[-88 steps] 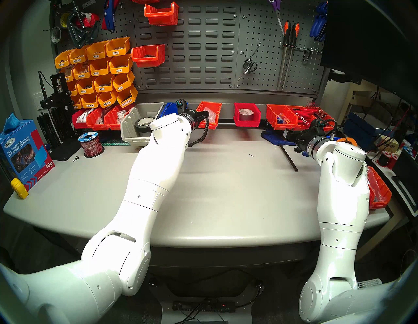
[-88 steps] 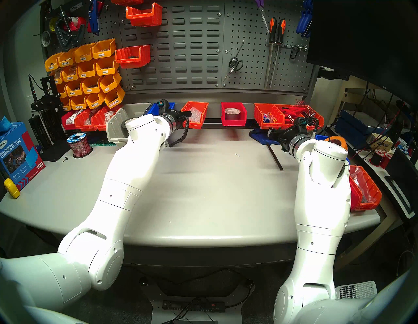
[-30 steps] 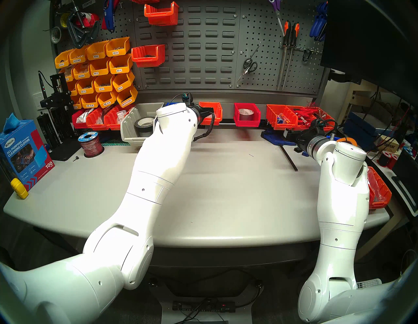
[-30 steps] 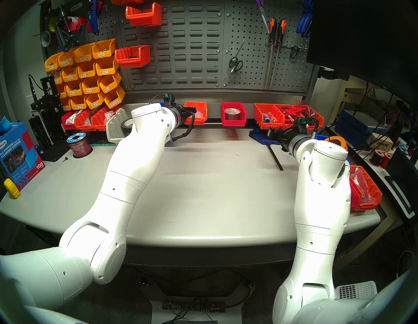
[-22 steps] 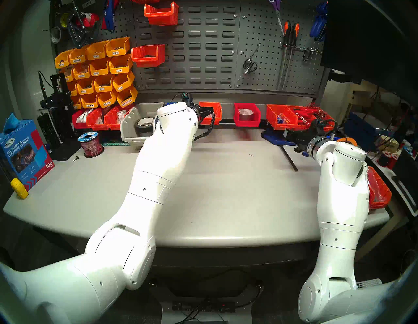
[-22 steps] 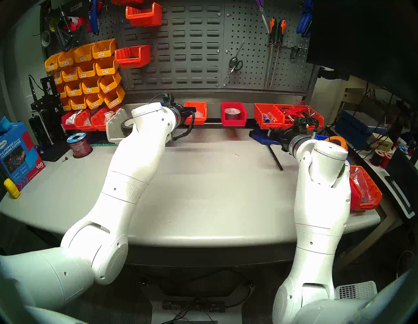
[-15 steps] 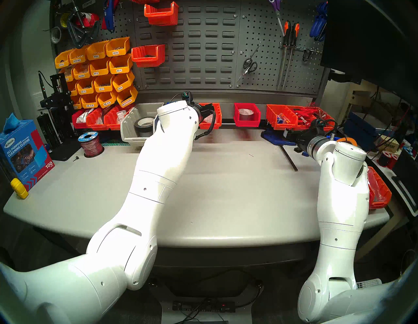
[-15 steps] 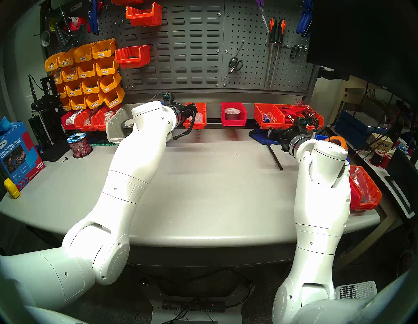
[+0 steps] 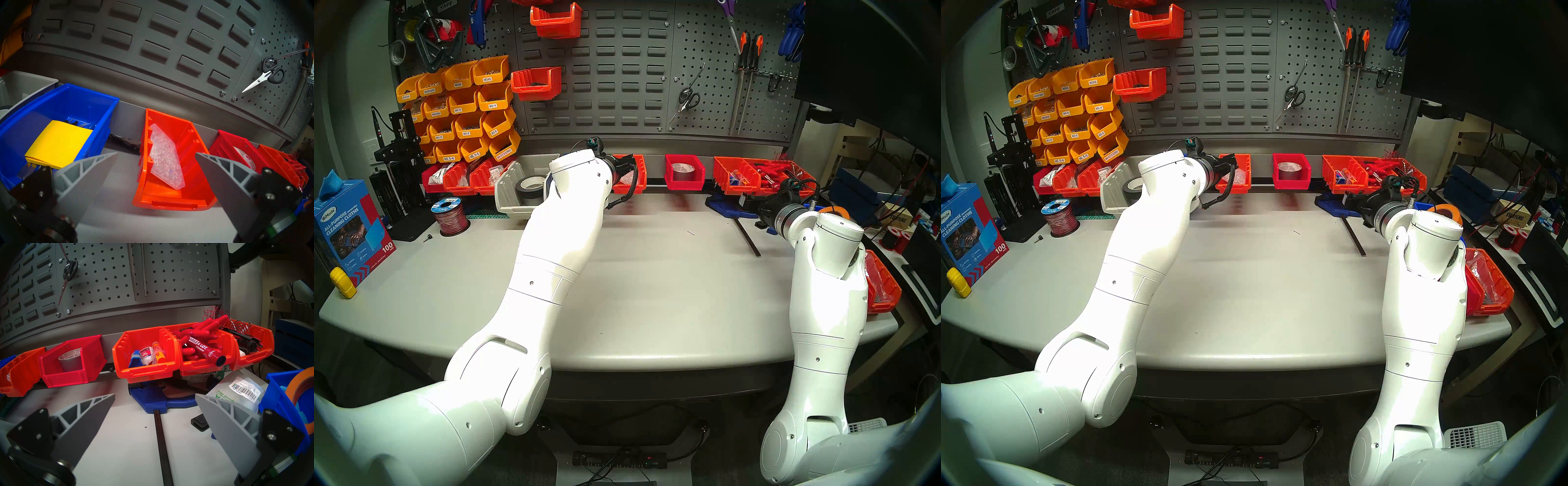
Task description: Hang all the unorganized tool boxes onto the wall
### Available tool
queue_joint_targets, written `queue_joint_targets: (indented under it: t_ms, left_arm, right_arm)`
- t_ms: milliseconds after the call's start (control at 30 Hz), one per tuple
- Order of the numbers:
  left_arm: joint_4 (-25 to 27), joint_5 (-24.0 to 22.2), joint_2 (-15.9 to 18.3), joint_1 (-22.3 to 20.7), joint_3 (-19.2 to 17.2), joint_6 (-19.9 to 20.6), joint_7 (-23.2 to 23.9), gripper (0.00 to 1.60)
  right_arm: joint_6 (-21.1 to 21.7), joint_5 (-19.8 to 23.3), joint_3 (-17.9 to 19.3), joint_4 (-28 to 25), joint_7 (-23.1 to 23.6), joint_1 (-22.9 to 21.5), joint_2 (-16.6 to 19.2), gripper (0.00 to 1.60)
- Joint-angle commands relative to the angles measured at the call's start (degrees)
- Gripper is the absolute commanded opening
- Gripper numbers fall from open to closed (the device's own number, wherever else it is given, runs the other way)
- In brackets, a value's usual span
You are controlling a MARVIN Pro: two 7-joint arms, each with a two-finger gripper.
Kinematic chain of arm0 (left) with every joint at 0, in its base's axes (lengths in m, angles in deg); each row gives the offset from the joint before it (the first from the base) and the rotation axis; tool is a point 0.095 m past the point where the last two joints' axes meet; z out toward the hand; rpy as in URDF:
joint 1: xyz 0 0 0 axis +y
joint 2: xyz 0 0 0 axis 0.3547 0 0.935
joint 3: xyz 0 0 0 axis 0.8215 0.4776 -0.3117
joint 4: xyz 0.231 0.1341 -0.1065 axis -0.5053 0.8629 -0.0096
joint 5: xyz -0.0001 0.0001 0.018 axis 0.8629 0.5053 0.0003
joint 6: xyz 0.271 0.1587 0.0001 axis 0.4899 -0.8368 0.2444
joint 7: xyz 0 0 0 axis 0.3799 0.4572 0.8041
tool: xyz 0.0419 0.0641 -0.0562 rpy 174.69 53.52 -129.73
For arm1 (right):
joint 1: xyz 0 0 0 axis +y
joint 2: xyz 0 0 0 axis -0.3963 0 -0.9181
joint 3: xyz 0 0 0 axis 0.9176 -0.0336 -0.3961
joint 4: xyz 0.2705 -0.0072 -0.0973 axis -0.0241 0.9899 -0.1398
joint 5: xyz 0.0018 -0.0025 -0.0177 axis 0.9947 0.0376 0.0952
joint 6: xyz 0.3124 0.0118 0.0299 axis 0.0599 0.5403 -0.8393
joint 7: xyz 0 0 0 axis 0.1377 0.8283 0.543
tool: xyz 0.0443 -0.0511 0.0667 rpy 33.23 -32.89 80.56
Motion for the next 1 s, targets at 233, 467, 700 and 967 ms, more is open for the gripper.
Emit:
queue_joint_targets:
  t_ms: [233,467,700,967]
  left_arm:
    - [11.9,-3.1,-3.2,1.2,-2.8,0.4,-2.4,1.6]
    - [17.5,-4.6,-4.2,3.0,-4.9,1.3,-6.2,1.6]
    - [23.1,-5.5,-4.3,6.6,-6.5,3.6,-9.8,1.6]
    - [29.8,-6.5,-4.8,12.3,-9.5,6.2,-15.5,1.6]
  right_arm:
    - [0.0,0.0,-0.1,-0.7,0.1,-0.8,-0.1,1.6]
    - [-0.1,-0.1,-0.1,-0.7,0.2,-0.8,-0.1,1.6]
    - [-0.1,-0.2,0.0,-0.7,0.3,-0.8,-0.1,1.6]
    - [-0.2,-0.3,0.0,-0.6,0.5,-0.8,-0.2,1.6]
